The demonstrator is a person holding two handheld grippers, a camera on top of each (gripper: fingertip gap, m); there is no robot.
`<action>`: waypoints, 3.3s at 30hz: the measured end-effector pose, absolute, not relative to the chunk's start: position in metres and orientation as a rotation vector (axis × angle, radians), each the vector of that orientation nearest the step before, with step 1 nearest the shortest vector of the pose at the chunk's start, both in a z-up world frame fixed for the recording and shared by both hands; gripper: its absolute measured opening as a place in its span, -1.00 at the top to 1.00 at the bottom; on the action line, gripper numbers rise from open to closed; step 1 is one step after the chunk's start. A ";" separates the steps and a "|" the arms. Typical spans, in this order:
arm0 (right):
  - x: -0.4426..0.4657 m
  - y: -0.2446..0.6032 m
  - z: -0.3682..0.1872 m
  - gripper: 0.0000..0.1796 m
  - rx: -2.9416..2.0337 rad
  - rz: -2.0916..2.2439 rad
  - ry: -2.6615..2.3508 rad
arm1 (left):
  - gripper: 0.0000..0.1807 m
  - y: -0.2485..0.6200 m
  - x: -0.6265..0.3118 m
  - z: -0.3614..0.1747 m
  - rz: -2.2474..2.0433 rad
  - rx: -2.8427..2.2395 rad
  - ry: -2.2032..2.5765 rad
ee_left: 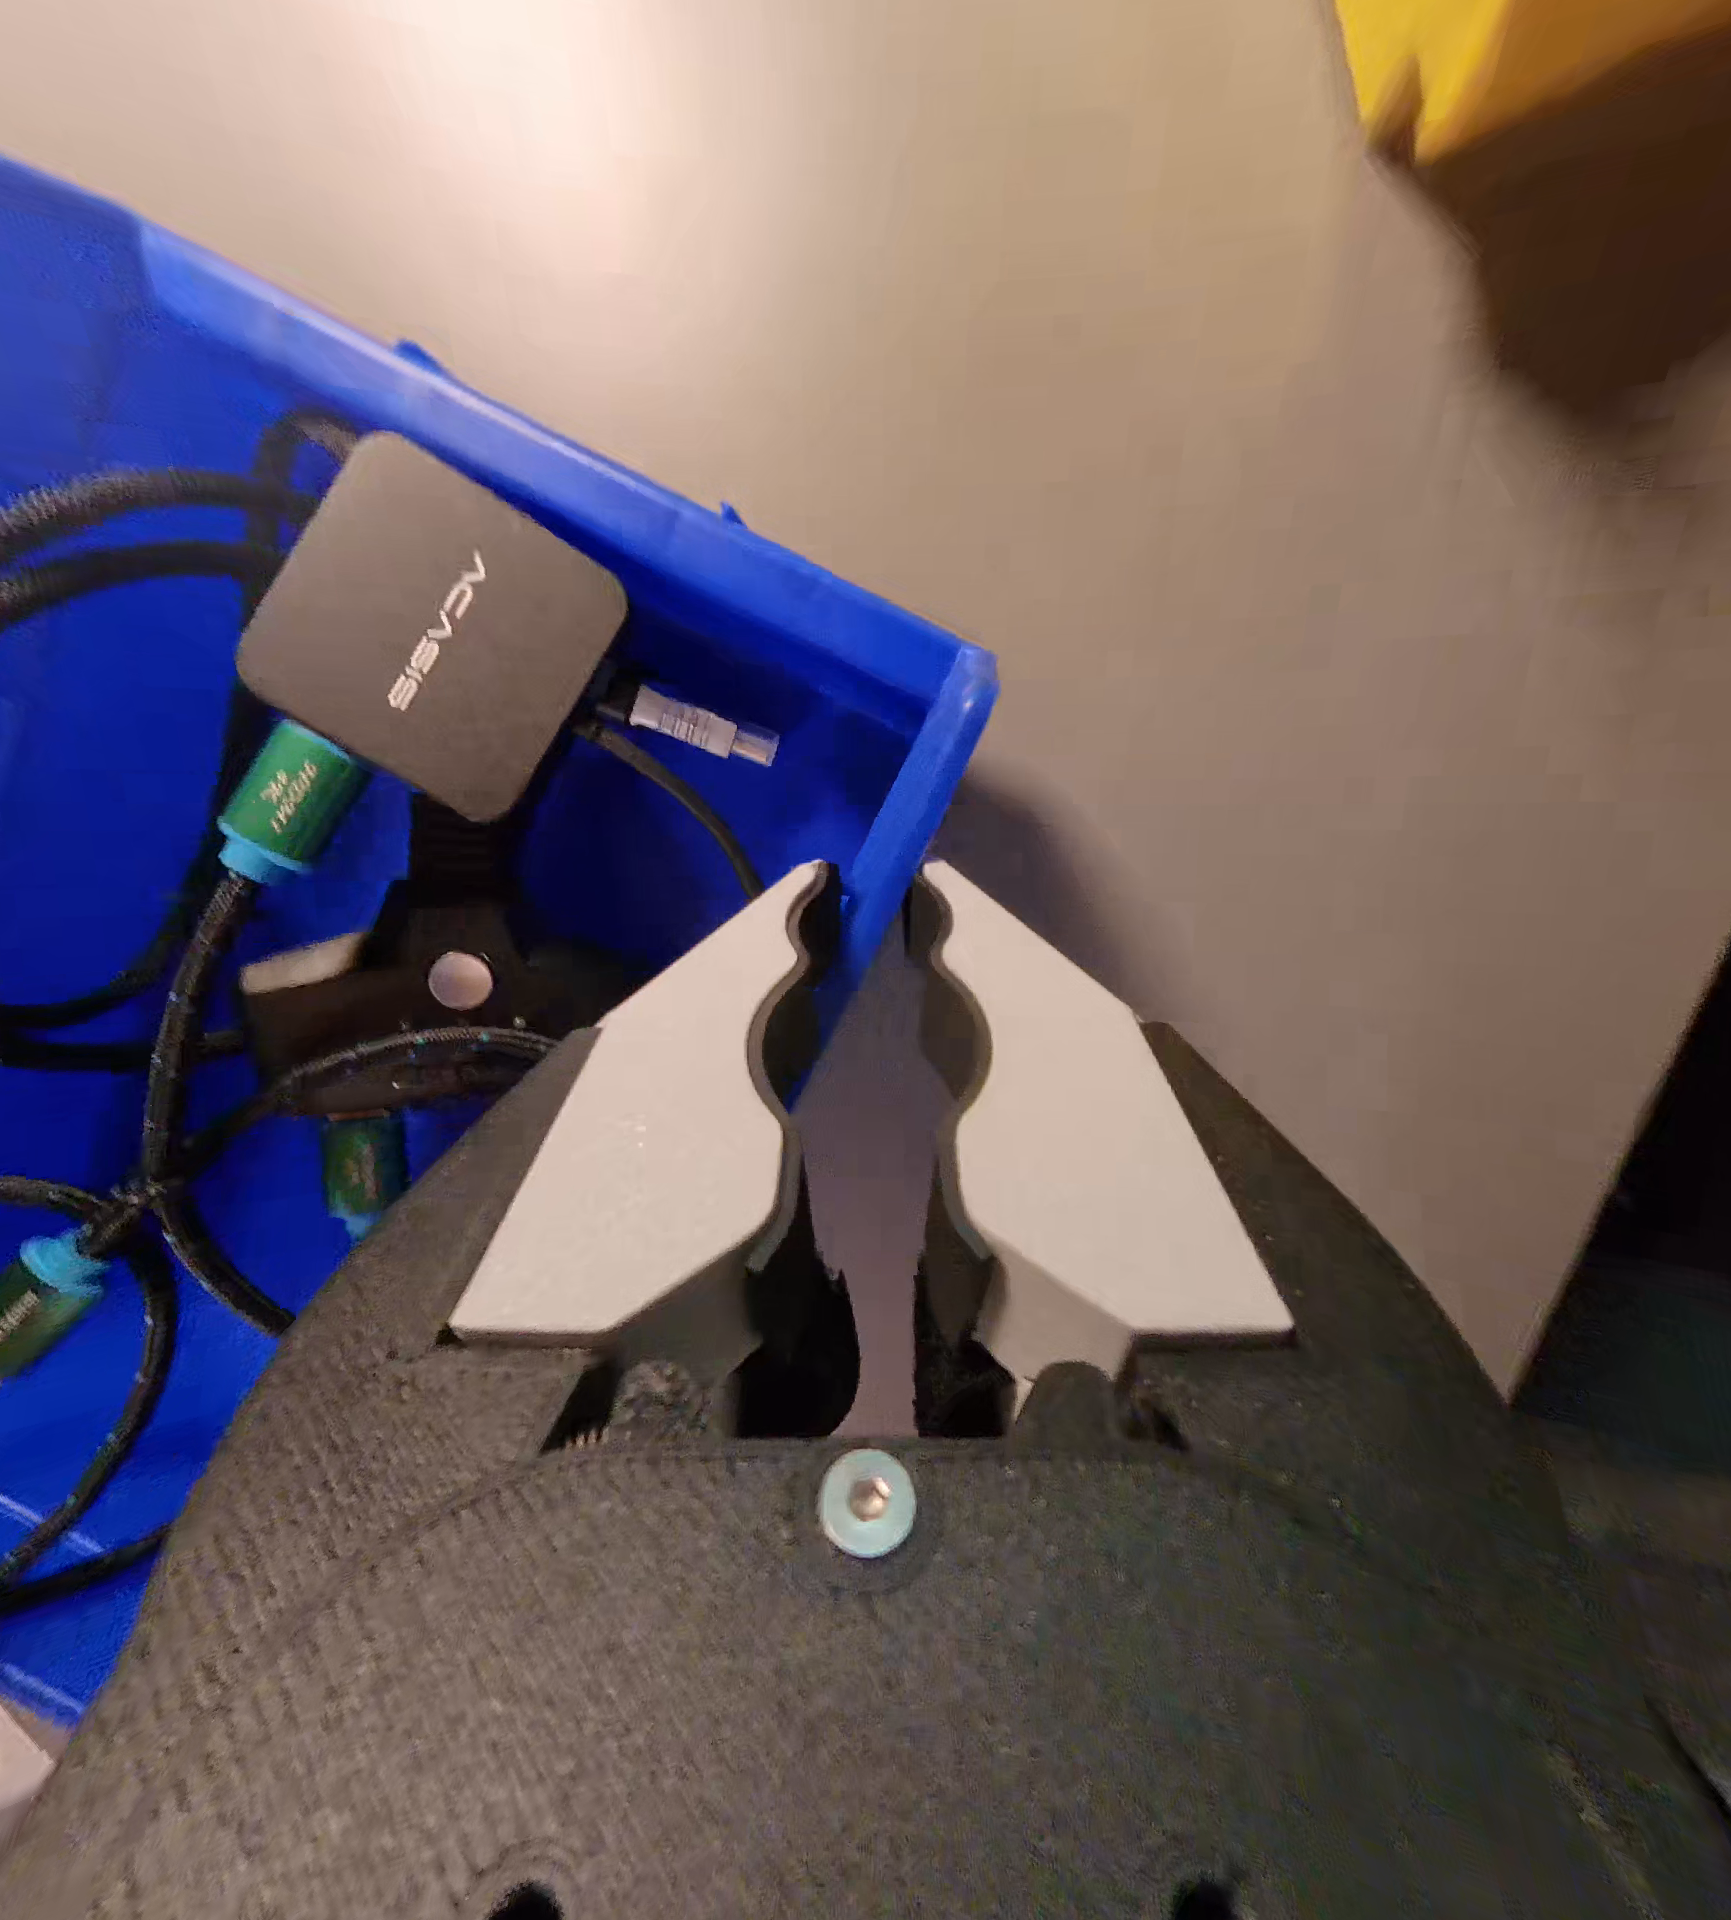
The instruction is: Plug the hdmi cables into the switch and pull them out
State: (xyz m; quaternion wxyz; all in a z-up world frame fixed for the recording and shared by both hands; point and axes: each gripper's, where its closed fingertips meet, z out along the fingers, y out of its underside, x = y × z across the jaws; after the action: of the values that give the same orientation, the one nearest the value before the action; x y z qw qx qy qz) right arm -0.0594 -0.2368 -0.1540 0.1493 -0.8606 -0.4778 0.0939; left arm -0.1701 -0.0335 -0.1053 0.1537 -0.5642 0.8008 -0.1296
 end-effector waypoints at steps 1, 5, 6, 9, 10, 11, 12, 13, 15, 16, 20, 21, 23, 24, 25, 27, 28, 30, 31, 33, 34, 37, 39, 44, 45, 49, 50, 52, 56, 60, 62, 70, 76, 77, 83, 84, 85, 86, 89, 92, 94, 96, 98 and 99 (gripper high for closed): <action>-0.051 -0.241 -0.154 0.47 -2.479 0.245 -1.396 | 0.82 -0.033 -0.186 -0.105 -0.353 -1.642 2.325; -0.010 -0.254 -0.152 0.54 -2.531 0.089 -1.394 | 0.65 -0.007 -0.257 -0.101 -0.074 -1.738 2.400; 0.002 -0.255 -0.151 0.49 -2.548 0.031 -1.361 | 0.53 0.008 -0.276 -0.096 0.057 -1.768 2.371; 0.024 -0.252 -0.140 0.37 -2.568 -0.041 -1.108 | 0.32 0.027 -0.302 -0.070 0.151 -1.832 2.222; 0.029 -0.247 -0.133 0.33 -2.556 -0.047 -0.974 | 0.31 0.027 -0.295 -0.059 0.112 -1.815 2.147; 0.033 -0.241 -0.125 0.29 -2.529 -0.049 -0.828 | 0.30 0.027 -0.283 -0.048 0.055 -1.799 2.049; 0.035 -0.235 -0.117 0.25 -2.488 -0.036 -0.686 | 0.28 0.024 -0.266 -0.039 -0.011 -1.796 1.944; 0.036 -0.228 -0.109 0.21 -2.436 -0.009 -0.553 | 0.27 0.018 -0.247 -0.032 -0.094 -1.792 1.845; 0.030 -0.218 -0.100 0.15 -2.342 0.049 -0.362 | 0.26 -0.004 -0.199 -0.024 -0.344 -1.787 1.649; 0.026 -0.215 -0.100 0.11 -2.311 0.058 -0.304 | 0.26 -0.017 -0.175 -0.025 -0.477 -1.782 1.575; 0.020 -0.187 -0.104 0.04 -2.221 -0.074 -0.140 | 0.25 -0.028 -0.097 -0.045 -0.692 -1.798 1.289; 0.024 -0.181 -0.106 0.05 -2.213 -0.160 -0.123 | 0.24 -0.020 -0.082 -0.053 -0.693 -1.818 1.220; 0.040 -0.173 -0.110 0.14 -2.215 -0.375 -0.100 | 0.20 0.012 -0.065 -0.069 -0.631 -1.883 1.064; 0.049 -0.171 -0.113 0.20 -2.216 -0.453 -0.090 | 0.19 0.028 -0.061 -0.076 -0.590 -1.904 0.999; 0.053 -0.171 -0.114 0.30 -2.212 -0.483 -0.085 | 0.17 0.043 -0.061 -0.083 -0.541 -1.919 0.949; 0.055 -0.171 -0.112 0.43 -2.192 -0.488 -0.117 | 0.18 0.064 -0.063 -0.094 -0.452 -1.930 0.907; 0.055 -0.173 -0.113 0.50 -2.194 -0.483 -0.143 | 0.22 0.066 -0.065 -0.098 -0.439 -1.944 0.905; 0.058 -0.180 -0.115 0.60 -2.193 -0.490 -0.192 | 0.41 0.066 -0.071 -0.094 -0.383 -1.902 0.944; 0.058 -0.185 -0.115 0.64 -2.194 -0.476 -0.217 | 0.41 0.064 -0.076 -0.095 -0.370 -1.891 0.970; 0.059 -0.198 -0.116 0.68 -2.194 -0.433 -0.275 | 0.44 0.057 -0.087 -0.096 -0.371 -1.881 1.010; 0.059 -0.207 -0.117 0.70 -2.197 -0.404 -0.300 | 0.47 0.052 -0.095 -0.098 -0.372 -1.883 1.033; 0.063 -0.236 -0.116 0.71 -2.208 -0.348 -0.348 | 0.57 0.037 -0.127 -0.096 -0.329 -1.907 1.074; 0.066 -0.247 -0.113 0.68 -2.204 -0.312 -0.274 | 0.61 0.030 -0.143 -0.089 -0.291 -1.887 1.056; 0.080 -0.231 -0.107 0.20 -2.146 -0.381 -0.009 | 0.40 0.032 -0.139 -0.087 -0.270 -1.877 0.963; 0.088 -0.228 -0.106 0.23 -2.132 -0.443 0.037 | 0.40 0.039 -0.141 -0.089 -0.237 -1.879 0.935; 0.097 -0.227 -0.103 0.53 -2.070 -0.520 0.070 | 0.53 0.048 -0.149 -0.095 -0.210 -1.849 0.880; 0.098 -0.230 -0.103 0.53 -2.063 -0.525 0.050 | 0.59 0.045 -0.153 -0.095 -0.216 -1.846 0.878; 0.097 -0.237 -0.103 0.54 -2.056 -0.522 -0.012 | 0.66 0.039 -0.169 -0.094 -0.190 -1.829 0.885; 0.102 -0.262 -0.103 0.55 -2.053 -0.453 -0.080 | 0.80 0.026 -0.216 -0.094 -0.162 -1.845 0.851; 0.113 -0.286 -0.101 0.65 -2.037 -0.473 -0.044 | 0.94 0.021 -0.271 -0.094 -0.099 -1.867 0.752; 0.123 -0.294 -0.100 0.70 -2.022 -0.512 0.009 | 0.97 0.021 -0.294 -0.093 -0.085 -1.878 0.701; 0.177 -0.328 -0.100 0.96 -1.995 -0.677 0.281 | 0.92 0.014 -0.358 -0.092 -0.107 -1.891 0.578; 0.201 -0.318 -0.100 0.96 -1.989 -0.652 0.206 | 0.91 0.022 -0.378 -0.091 -0.109 -1.883 0.604; 0.206 -0.315 -0.100 0.95 -1.991 -0.644 0.198 | 0.92 0.024 -0.380 -0.091 -0.121 -1.884 0.607; 0.213 -0.302 -0.101 0.95 -2.005 -0.544 0.104 | 0.91 0.031 -0.400 -0.091 -0.119 -1.906 0.577; 0.210 -0.301 -0.101 0.96 -2.006 -0.523 0.105 | 0.90 0.030 -0.403 -0.092 -0.122 -1.909 0.573; 0.209 -0.302 -0.101 0.96 -2.003 -0.503 0.122 | 0.90 0.029 -0.406 -0.092 -0.121 -1.910 0.570; 0.209 -0.302 -0.101 0.96 -1.997 -0.491 0.158 | 0.90 0.030 -0.410 -0.092 -0.122 -1.910 0.566; 0.215 -0.300 -0.101 0.97 -1.975 -0.497 0.216 | 0.91 0.033 -0.410 -0.091 -0.149 -1.901 0.593; 0.223 -0.295 -0.101 0.97 -1.971 -0.518 0.246 | 0.91 0.042 -0.411 -0.092 -0.150 -1.900 0.604; 0.226 -0.290 -0.101 0.97 -1.970 -0.531 0.246 | 0.92 0.049 -0.412 -0.092 -0.146 -1.893 0.608; 0.228 -0.287 -0.101 0.97 -1.970 -0.540 0.256 | 0.93 0.054 -0.411 -0.092 -0.172 -1.896 0.595; 0.230 -0.285 -0.101 0.97 -1.970 -0.549 0.266 | 0.94 0.056 -0.409 -0.092 -0.192 -1.892 0.588; 0.231 -0.284 -0.101 0.97 -1.970 -0.551 0.266 | 0.94 0.057 -0.408 -0.092 -0.193 -1.890 0.586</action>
State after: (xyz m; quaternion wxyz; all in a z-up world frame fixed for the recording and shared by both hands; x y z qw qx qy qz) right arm 0.2307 -0.2835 -0.1006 0.5137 -0.8194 0.1107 -0.2292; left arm -0.4081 0.0565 -0.0923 0.5453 -0.7968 0.2470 -0.0816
